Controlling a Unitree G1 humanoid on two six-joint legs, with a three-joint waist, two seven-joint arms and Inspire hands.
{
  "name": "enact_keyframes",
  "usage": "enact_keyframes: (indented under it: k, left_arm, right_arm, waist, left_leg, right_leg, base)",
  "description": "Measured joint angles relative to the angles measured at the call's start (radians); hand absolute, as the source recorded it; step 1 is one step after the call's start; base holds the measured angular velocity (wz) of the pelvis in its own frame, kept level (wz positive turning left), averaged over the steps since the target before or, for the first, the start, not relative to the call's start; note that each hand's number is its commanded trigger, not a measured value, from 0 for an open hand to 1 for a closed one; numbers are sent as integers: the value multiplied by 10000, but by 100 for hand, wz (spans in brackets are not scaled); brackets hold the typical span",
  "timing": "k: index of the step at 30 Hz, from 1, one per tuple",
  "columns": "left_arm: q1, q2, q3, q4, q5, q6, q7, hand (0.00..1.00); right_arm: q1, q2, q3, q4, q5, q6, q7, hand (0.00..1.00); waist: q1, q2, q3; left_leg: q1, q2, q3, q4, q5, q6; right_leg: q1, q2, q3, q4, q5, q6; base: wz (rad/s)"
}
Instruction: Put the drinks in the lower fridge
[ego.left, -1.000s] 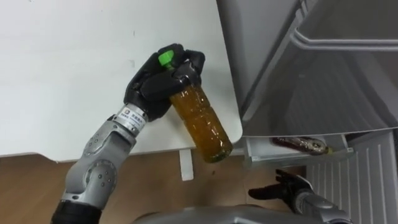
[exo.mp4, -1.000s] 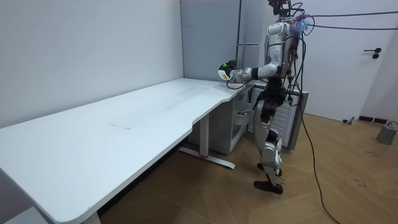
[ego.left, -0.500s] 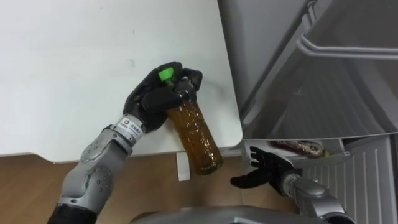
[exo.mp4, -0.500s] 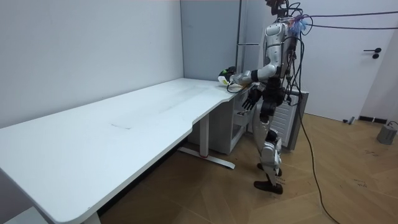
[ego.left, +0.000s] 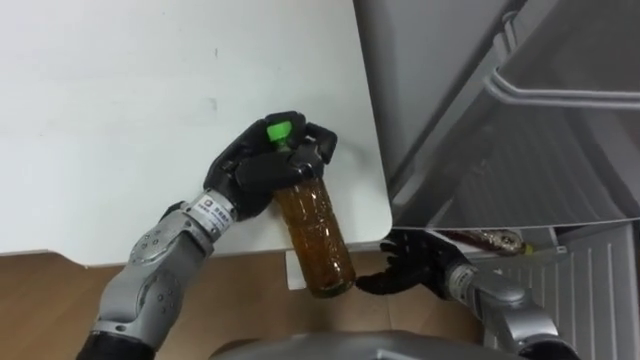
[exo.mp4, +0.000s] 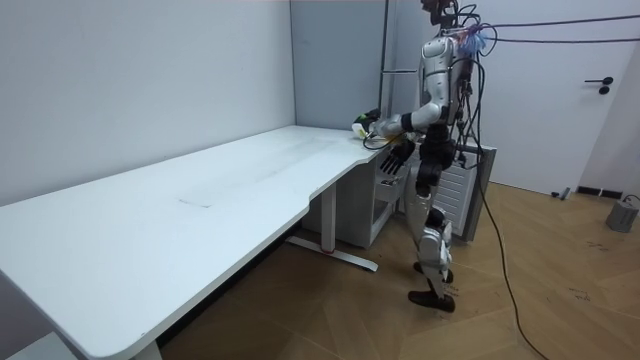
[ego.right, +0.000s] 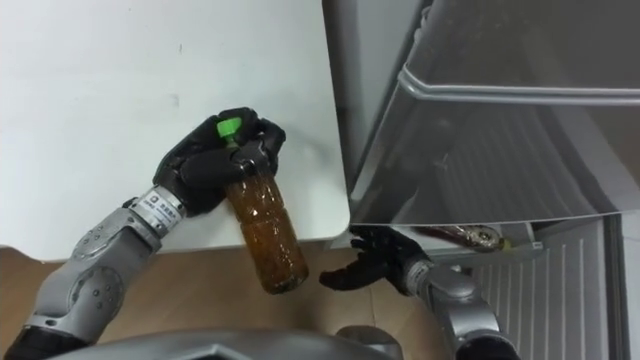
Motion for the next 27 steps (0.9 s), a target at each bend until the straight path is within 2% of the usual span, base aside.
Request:
enact_keyframes:
  k: [3,6,9,10,11,12,13,14,15,16,17,18,20,23,27]
  left_arm:
    - [-21,6,-57,-86,432,-114,-294,100]
    - [-23,73,-169,-254,651,-165,-443,100]
    - [-56,193,-577,-268,661,-213,-502,100]
    - [-74,209,-659,-268,748,-213,-510,100]
    - [-140,250,-804,-268,964,-218,-574,100]
    - [-174,269,-795,-274,1075,-302,-719,100]
    - [-209,233,-793,-216,1095,-352,-782,100]
    - [-256,148,-983,-181,1301,-351,-789,100]
    - [-458,135,-1326,-173,1520,-353,-845,100]
    - [-613,139,-1482,-160,1626,-354,-879,100]
    - [-871,104,-1688,-159,1805,-362,-912,100]
    - [-904,121,-1765,-165,1838,-381,-914,100]
    - [-897,171,-1807,-165,1949,-378,-923,100]
    - [-931,190,-2023,-174,2288,-381,-933,100]
    - [-1078,334,-2376,-174,2747,-387,-843,100]
  right_arm:
    - [-15,-213,217,0,9,-34,491,0]
    - [-7,-264,302,0,12,-41,769,0]
    - [-41,-457,651,27,165,-43,984,0]
    - [-42,-515,754,41,259,-44,1018,0]
    - [-27,-555,895,69,331,-95,1122,0]
    - [-126,-541,1084,45,330,-164,1233,0]
    - [-170,-572,1104,37,332,-244,1335,0]
    - [-111,-651,1180,31,338,-281,1333,0]
    - [34,-690,1238,32,361,-272,1392,0]
    - [57,-707,1252,37,364,-231,1421,0]
    - [44,-758,1302,41,360,-116,1570,0]
    - [27,-695,1379,28,352,-40,1792,0]
    - [-31,-678,1473,-53,318,-26,2312,0]
    - [-62,-818,1524,-287,328,-21,2765,0]
    - [-144,-1093,2063,-550,331,14,3067,0]
  waist:
    - [3,-88,9]
    - [3,-174,45]
    - [20,-189,72]
    - [24,-152,94]
    - [33,-31,159]
    - [45,-179,140]
    - [15,-275,148]
    - [-313,-188,130]
    - [-417,-225,137]
    - [-417,-249,151]
    - [-384,-311,179]
    - [-244,-377,125]
    - [53,-367,130]
    - [-2,-93,74]
    - [-17,-48,77]
  left_leg:
    - [10,-2,-36,1,0,0]
    - [53,4,-36,13,0,0]
    - [221,64,-86,-4,3,-5]
    - [305,105,-275,-20,7,-10]
    - [422,231,-1005,-69,10,-17]
    - [323,261,-1258,40,-26,-70]
    - [226,294,-1206,178,-99,-180]
    - [-57,460,-868,531,-163,-499]
    - [-294,570,-194,672,-244,-722]
    - [-456,619,-46,554,-221,-755]
    - [-793,747,293,199,-28,-624]
    - [-689,694,635,154,119,-481]
    - [-634,633,707,336,114,-472]
    - [-558,534,570,373,109,-463]
    - [-852,511,585,522,95,-436]
  right_leg:
    - [10,1,0,3,0,0]
    - [55,6,1,7,0,0]
    - [-44,49,-29,374,-7,-11]
    - [-187,93,-91,698,-36,-38]
    - [-621,313,-193,1118,-269,-128]
    - [-998,435,-129,42,113,-456]
    - [-1113,461,-181,-138,763,-512]
    - [-1024,492,-194,-54,1036,-545]
    - [-981,447,381,-59,1039,-546]
    - [-989,433,693,-63,1023,-521]
    - [-1049,379,1039,-31,918,-354]
    - [-1125,344,1080,-12,844,-232]
    - [-1071,350,899,-44,848,-227]
    - [-908,196,520,-30,849,-224]
    - [-1234,186,467,162,835,-203]
  base:
    - [0]
    - [0]
    - [-7]
    - [-17]
    - [-35]
    - [-41]
    - [-4]
    - [40]
    - [59]
    - [55]
    - [33]
    - [16]
    - [-20]
    - [0]
    - [0]
